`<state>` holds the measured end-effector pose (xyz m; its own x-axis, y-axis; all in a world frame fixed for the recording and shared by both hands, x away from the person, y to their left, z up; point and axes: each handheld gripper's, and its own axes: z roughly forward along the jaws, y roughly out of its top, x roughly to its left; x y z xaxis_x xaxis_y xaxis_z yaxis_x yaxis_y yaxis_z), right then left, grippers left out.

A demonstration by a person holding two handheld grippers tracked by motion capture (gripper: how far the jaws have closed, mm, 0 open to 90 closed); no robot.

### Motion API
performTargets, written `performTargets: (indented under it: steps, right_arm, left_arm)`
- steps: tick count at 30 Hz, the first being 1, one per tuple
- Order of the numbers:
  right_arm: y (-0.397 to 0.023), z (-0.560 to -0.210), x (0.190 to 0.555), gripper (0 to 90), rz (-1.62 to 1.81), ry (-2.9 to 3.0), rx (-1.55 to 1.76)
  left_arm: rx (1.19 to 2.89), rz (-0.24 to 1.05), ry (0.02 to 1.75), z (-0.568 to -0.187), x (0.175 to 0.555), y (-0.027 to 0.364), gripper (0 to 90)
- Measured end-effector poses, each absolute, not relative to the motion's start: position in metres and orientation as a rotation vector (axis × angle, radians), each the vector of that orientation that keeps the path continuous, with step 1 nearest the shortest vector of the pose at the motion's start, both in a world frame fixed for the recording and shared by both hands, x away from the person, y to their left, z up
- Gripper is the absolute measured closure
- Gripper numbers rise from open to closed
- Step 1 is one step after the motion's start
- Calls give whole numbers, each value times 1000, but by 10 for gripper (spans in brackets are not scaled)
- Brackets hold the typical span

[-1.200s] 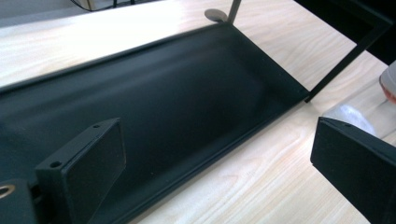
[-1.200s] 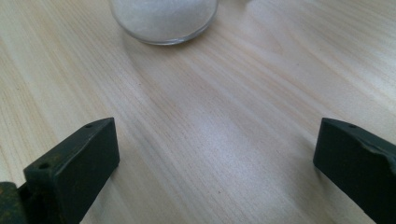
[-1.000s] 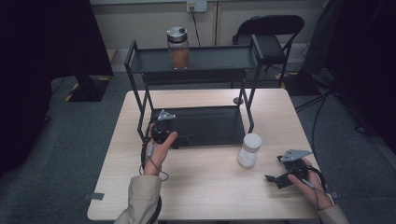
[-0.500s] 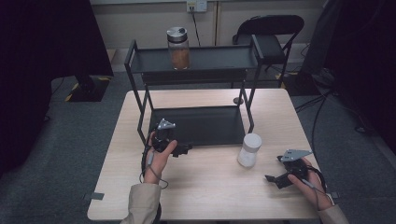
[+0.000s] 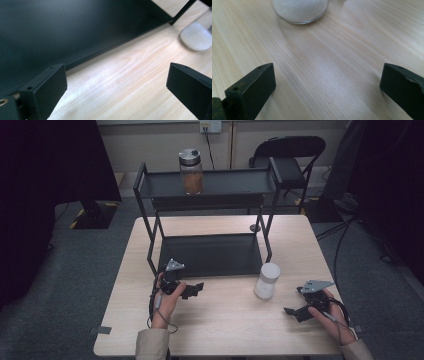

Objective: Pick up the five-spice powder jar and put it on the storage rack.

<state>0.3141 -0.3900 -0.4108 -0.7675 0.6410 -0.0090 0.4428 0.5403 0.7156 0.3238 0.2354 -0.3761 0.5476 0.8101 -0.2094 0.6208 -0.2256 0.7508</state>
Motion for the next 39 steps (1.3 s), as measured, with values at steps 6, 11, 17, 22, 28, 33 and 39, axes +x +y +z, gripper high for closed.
performTargets:
  steps: [6,11,17,22,28,33,39]
  right_arm:
    - [-390,-411,314,0,1053,2510,905]
    - [-390,-411,314,0,1053,2510,905]
    - [-390,-411,314,0,1053,2510,905]
    - [-390,-411,314,0,1053,2510,905]
    - [-390,-411,314,0,1053,2510,905]
    - [-390,-411,314,0,1053,2510,905]
    - [-390,-411,314,0,1051,2511,905]
  left_arm:
    - [1973,294,1160,-388,316,233,24]
    - [2003,330,1159,-392,309,231,25]
    - [2056,368,1172,-397,303,228,25]
    - [2081,378,1184,-405,299,230,26]
    - [2112,429,1137,-409,293,228,25]
    - [2113,463,1111,-414,288,225,0]
    - [2113,464,1111,-414,288,225,0]
